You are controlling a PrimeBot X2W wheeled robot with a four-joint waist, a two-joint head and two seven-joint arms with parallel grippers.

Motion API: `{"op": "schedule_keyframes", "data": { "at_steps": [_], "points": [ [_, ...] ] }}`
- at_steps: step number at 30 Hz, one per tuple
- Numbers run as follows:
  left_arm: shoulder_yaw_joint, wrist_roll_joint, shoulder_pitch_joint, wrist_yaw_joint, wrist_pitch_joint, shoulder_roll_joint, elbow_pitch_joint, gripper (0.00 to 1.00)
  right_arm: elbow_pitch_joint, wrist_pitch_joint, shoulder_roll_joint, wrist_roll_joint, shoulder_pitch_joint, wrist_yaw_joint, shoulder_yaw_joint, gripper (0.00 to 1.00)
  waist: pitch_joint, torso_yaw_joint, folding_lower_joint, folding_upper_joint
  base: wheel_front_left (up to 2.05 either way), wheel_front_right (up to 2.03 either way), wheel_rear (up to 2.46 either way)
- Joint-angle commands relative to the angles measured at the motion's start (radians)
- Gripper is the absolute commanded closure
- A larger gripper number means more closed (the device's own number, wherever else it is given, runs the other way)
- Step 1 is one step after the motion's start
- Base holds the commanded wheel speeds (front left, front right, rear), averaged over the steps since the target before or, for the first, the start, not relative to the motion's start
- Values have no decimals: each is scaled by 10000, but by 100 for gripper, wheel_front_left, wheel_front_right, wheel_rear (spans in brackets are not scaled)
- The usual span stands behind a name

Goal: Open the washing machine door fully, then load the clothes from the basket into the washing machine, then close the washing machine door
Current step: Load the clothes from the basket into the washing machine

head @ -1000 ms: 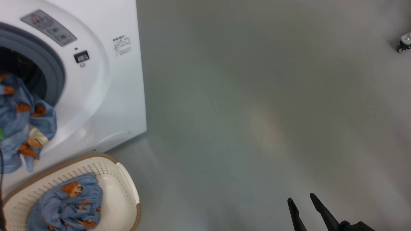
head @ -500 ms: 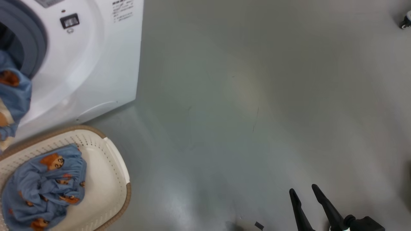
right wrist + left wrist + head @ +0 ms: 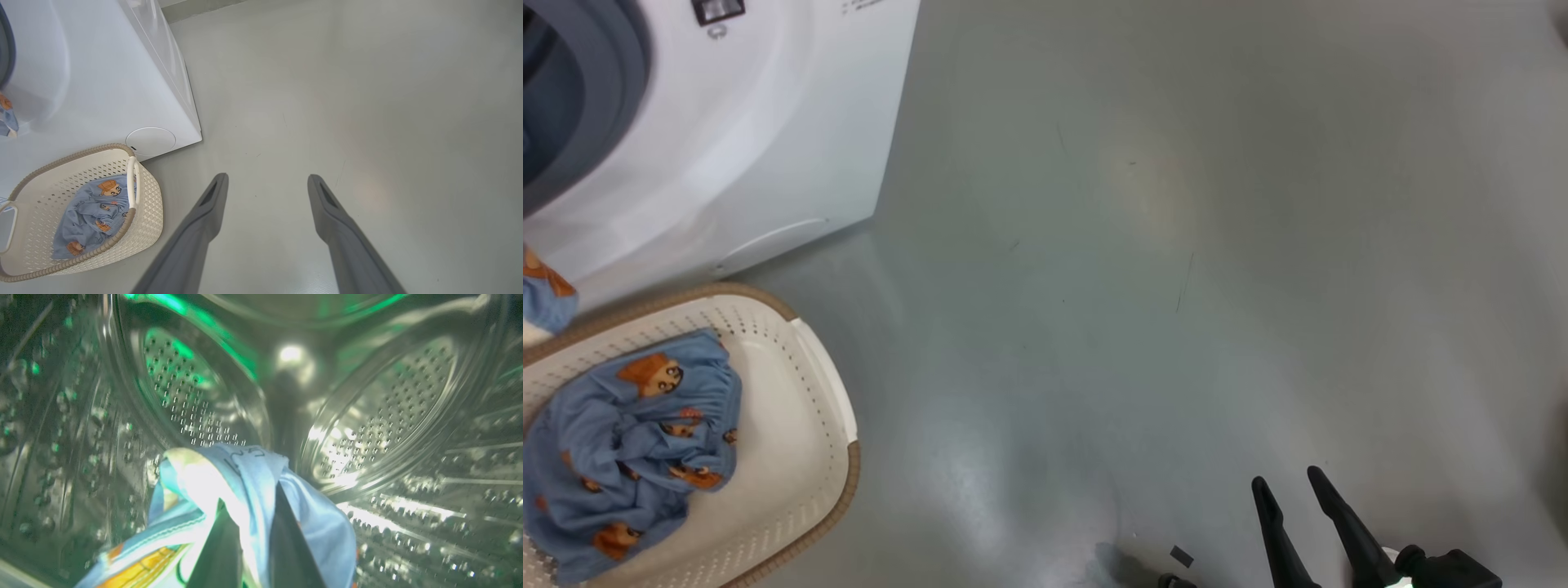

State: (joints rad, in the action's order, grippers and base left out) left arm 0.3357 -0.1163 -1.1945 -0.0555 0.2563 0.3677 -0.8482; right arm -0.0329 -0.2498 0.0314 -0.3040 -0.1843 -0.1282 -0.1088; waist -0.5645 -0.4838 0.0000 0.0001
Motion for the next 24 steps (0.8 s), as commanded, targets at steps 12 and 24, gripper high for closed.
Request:
{"op": "schedule_keyframes", "data": {
  "at_steps": [12,24],
  "points": [
    [-652,552,-607,845,30,139,-2247,0,305,-120,189,63,567,-25,-595,0,245,349,0,-1,0,0,0],
    [-898,344,177,646,52,-902,-2131,0,731,-120,189,327,1412,-25,-412,0,992,1472,0,-1,0,0,0]
  ]
}}
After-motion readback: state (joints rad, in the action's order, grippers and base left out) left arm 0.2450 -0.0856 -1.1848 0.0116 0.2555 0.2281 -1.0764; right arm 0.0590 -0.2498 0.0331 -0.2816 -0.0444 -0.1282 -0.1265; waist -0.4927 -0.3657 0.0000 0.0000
